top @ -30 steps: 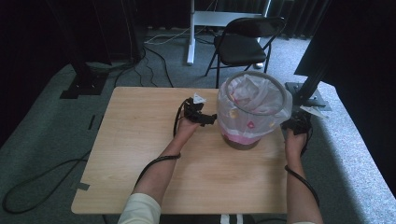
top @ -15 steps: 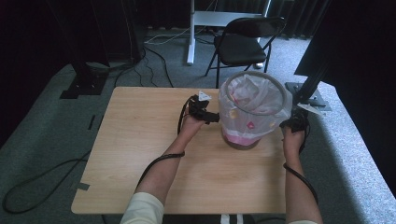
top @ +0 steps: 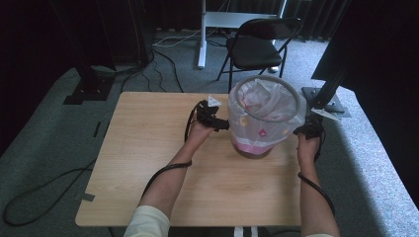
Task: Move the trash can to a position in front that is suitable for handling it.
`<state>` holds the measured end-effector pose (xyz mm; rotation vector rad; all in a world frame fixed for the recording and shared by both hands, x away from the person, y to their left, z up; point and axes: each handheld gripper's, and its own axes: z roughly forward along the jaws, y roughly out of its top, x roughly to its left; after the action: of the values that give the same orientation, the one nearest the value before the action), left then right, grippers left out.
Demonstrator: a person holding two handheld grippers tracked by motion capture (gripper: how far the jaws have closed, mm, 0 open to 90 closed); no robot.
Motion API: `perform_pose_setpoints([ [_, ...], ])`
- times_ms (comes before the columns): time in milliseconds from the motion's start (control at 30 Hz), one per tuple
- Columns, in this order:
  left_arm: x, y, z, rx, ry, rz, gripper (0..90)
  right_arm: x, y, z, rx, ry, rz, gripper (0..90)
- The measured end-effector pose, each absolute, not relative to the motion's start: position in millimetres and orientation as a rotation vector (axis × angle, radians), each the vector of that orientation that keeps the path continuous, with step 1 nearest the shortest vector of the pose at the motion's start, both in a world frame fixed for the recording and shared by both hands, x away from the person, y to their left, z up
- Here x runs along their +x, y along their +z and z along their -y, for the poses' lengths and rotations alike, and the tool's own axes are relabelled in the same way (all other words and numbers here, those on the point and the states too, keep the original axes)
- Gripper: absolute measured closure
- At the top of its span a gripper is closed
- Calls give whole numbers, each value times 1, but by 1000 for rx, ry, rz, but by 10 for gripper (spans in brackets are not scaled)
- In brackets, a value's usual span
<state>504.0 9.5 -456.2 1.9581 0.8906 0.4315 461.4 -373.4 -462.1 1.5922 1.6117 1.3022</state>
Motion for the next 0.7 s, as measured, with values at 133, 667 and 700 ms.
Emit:
perform_pose_setpoints([
  [133,502,-456,-18,1959,439,-896,0,462,-462,366,1583,1307,-1632,152],
  [667,490,-453,-63,1969,500,-940,1,461,-459,323,1530,1315,-1724,155],
  [700,490,-453,-66,1968,503,-945,1,460,-459,321,1529,1320,-1729,155],
])
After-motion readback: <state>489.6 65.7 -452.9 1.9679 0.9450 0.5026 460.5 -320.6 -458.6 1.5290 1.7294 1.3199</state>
